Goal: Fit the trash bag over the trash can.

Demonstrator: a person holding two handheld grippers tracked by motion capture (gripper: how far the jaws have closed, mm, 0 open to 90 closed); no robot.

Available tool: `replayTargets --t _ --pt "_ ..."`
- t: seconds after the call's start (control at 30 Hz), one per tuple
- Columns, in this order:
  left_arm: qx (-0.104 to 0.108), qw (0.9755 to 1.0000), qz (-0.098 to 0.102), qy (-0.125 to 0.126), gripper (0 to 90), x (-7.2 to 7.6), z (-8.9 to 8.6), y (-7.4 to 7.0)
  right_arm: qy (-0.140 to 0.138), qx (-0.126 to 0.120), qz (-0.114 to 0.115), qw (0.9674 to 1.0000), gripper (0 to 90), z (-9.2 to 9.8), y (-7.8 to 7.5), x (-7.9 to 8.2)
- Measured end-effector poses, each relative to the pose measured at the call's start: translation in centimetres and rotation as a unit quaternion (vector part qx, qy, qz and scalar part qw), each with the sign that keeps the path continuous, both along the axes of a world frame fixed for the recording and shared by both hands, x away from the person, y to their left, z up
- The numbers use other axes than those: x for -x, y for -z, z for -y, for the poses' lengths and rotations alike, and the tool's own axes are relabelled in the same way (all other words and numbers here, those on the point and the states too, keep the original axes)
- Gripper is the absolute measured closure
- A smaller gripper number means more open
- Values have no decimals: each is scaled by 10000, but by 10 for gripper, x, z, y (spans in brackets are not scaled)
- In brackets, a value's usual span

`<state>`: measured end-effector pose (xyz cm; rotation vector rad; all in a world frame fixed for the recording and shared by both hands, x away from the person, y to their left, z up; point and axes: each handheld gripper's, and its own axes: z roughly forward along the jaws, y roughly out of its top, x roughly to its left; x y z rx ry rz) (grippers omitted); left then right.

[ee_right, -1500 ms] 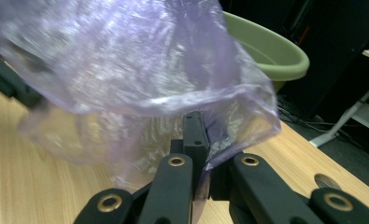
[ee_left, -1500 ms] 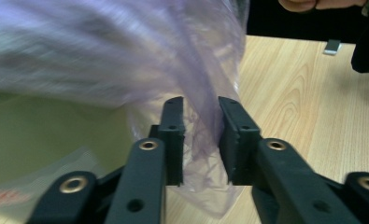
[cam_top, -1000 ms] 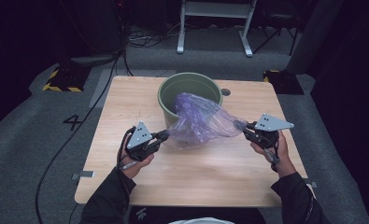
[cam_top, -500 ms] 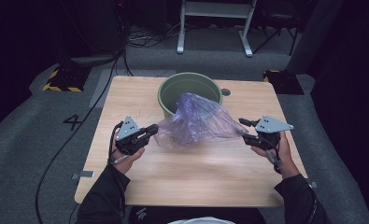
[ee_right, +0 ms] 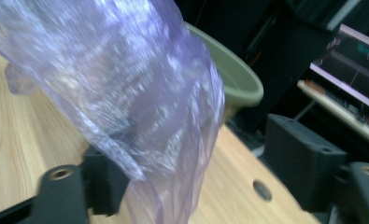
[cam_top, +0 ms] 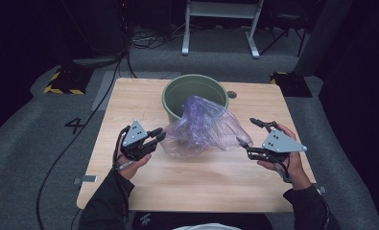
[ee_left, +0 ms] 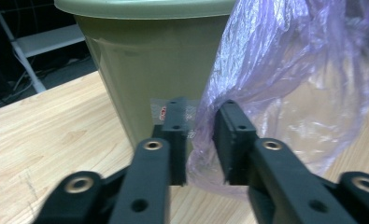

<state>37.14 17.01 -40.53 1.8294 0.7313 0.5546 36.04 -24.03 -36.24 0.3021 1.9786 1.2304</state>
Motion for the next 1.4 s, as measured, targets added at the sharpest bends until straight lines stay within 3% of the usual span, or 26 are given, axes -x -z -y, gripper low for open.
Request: replayTargets --t 0.07,0.1,0.2,0.3,0.37,0.57,0.73,0.83,1.0,1.1,1.23,1.37,1.4 --pt "-58 10000 6 17 659 1 1 0 -188 -8 23 9998 500 -3 -2 1" --pt "-59 10000 10 5 614 1 1 -1 -299 37 1 9995 615 -4 -3 1" --pt "-87 10000 -29 -4 402 3 1 -2 -361 139 -108 9992 788 -9 -3 -3" --pt "-141 9999 2 46 227 10 2 -5 -393 22 -259 9989 876 -10 -1 -10" --pt "-166 9998 72 94 179 16 2 -7 -348 -49 -343 9988 896 -10 -1 -13" --pt "-245 9990 202 325 155 36 13 -13 -242 -230 -526 9981 900 -7 -2 -17" --pt "-375 9958 358 750 153 51 41 -18 -198 -264 -575 9978 900 -8 -3 -19" --pt "-448 9946 364 865 154 55 61 -19 -192 -284 -595 9976 900 -9 -4 -19" --pt "-770 9927 476 793 153 55 90 -12 -197 -284 -643 9973 900 -11 -5 -20" --pt "-496 9961 421 600 155 50 96 -15 -202 -230 -670 9973 900 -12 -5 -20" --pt "-235 9979 430 421 156 42 98 -21 -205 -207 -696 9971 900 -12 -3 -20" --pt "-157 9986 445 231 165 32 100 -23 -240 -223 -723 9968 900 -12 -2 -20" --pt "-165 9987 468 146 209 30 100 -24 -248 -206 -712 9969 900 -12 -2 -19"
